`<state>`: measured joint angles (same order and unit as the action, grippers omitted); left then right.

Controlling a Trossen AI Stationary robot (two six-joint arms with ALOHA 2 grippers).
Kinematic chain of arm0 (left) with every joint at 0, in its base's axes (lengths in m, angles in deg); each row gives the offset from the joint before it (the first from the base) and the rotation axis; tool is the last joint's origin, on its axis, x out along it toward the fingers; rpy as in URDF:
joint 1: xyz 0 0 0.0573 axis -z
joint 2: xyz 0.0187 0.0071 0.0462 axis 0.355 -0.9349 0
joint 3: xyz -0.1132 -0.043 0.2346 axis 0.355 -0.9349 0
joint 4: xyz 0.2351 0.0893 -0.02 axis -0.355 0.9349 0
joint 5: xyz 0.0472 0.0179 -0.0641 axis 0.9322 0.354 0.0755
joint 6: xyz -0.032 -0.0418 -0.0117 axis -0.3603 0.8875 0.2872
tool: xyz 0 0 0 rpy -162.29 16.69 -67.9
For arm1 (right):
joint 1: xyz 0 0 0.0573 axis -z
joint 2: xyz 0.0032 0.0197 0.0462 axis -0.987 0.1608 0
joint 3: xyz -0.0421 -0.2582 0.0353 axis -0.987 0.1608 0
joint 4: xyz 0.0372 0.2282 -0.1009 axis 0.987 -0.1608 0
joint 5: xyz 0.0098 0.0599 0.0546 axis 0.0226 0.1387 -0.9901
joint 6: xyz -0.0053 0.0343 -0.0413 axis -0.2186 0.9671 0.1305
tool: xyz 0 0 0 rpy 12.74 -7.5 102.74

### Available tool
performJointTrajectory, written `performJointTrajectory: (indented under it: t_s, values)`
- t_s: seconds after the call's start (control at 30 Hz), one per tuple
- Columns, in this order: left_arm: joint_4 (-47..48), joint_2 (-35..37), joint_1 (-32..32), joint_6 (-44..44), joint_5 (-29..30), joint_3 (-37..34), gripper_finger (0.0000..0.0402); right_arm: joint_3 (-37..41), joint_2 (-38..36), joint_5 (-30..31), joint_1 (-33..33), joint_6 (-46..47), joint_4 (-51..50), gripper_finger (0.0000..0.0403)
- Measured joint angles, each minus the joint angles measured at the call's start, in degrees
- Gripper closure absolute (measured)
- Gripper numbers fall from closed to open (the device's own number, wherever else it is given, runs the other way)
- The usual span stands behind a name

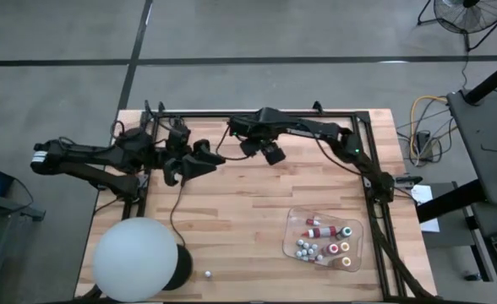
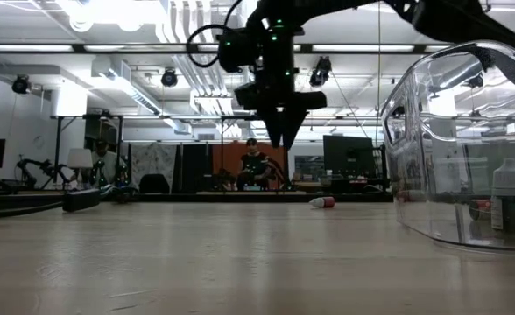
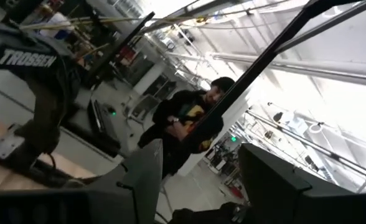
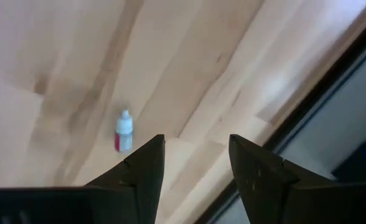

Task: Pick & Place food coloring
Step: Put the pink food color into the transparent bin

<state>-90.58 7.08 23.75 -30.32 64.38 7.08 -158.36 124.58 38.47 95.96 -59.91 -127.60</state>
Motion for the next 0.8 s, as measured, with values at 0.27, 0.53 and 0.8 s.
performJointTrajectory:
  t_s: [0.27,0.53,0.8]
  values:
    - [-0.18,0.22,0.31,0.19,-0.17,-3.63,0.022,-6.07,4.24,-0.02,-0.31,5.24,-0.43,0.0217]
    - [0.26,-0.05,1.09,-1.56,-0.5,-4.58,0.022,-2.63,4.42,-0.2,0.66,7.02,-2.43,0.0172]
    - [0.19,-0.07,1.59,-1.76,-0.47,-5.63,0.022,7.37,4.44,-0.06,0.76,12.26,-4.49,0.0152]
